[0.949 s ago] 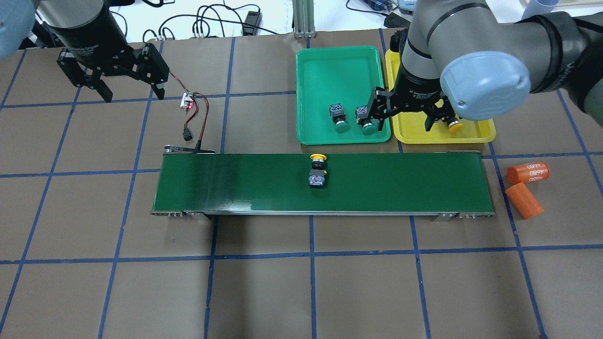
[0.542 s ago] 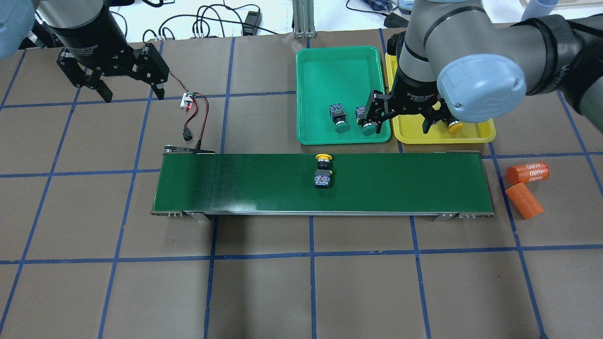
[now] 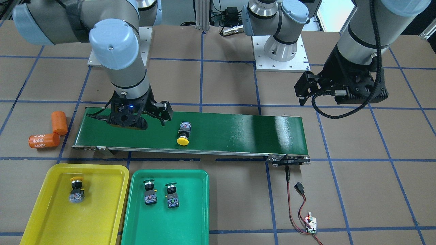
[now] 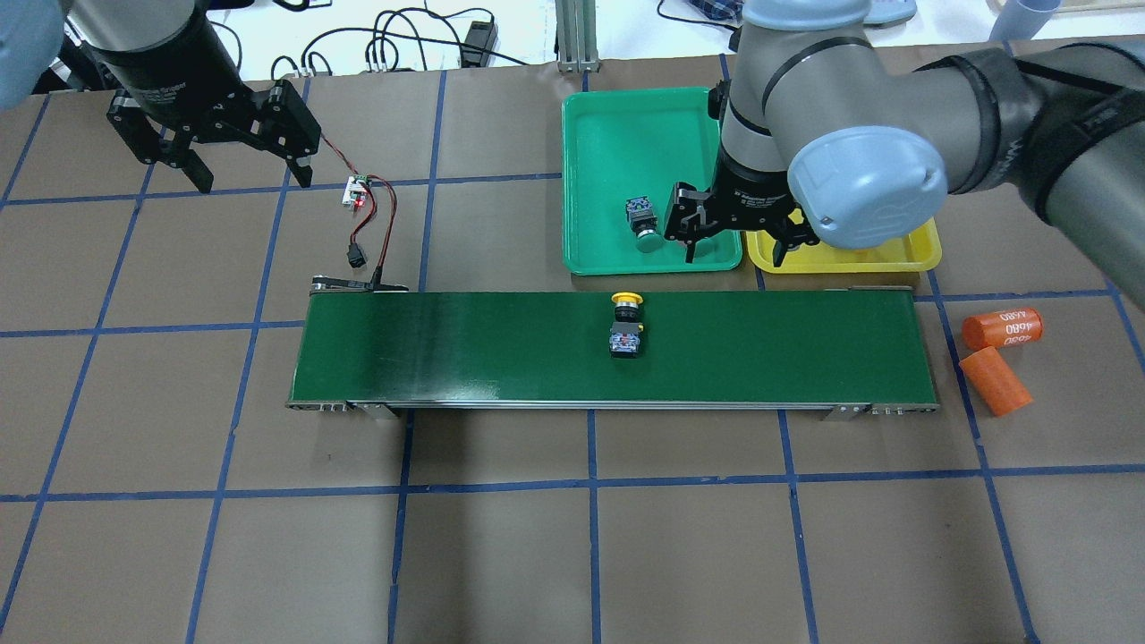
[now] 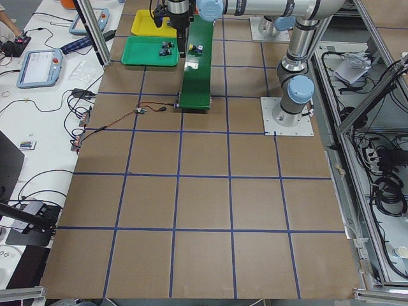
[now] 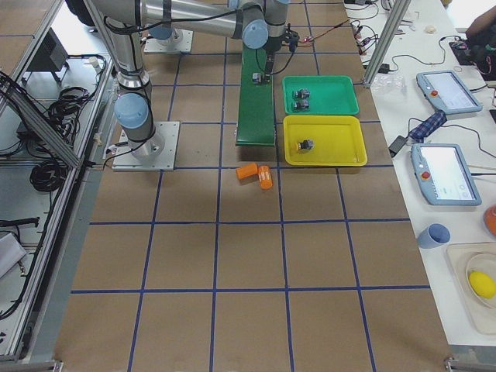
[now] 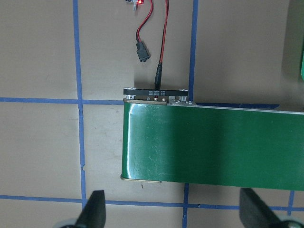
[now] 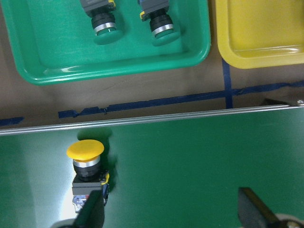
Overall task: Sort buttons by color to trays
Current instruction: 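Lower the right gripper and grasp the yellow-capped button on belt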
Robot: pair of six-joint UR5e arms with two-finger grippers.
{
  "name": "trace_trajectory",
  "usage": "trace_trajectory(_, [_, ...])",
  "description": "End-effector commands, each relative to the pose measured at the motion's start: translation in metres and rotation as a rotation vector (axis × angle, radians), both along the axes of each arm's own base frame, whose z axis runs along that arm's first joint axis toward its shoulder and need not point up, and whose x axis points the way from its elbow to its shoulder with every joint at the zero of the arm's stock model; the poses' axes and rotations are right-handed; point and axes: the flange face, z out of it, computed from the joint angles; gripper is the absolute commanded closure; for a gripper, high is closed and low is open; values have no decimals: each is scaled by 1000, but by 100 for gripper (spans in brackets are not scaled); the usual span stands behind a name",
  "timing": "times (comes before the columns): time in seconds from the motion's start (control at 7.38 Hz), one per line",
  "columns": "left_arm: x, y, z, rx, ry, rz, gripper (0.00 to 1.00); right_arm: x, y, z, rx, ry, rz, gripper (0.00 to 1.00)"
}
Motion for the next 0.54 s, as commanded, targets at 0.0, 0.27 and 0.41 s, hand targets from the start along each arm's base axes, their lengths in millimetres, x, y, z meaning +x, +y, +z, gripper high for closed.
trace_trajectory(0.0, [0, 0, 1, -2, -1, 0, 0, 21, 0, -22, 17, -1, 20, 0])
trace_trajectory(0.27, [1, -1, 3, -7, -1, 2, 0, 37, -8, -55, 47, -28, 36, 0])
trace_trajectory(0.41, [0, -1, 5, -10, -1, 0, 0, 40, -12, -66, 46, -29, 41, 0])
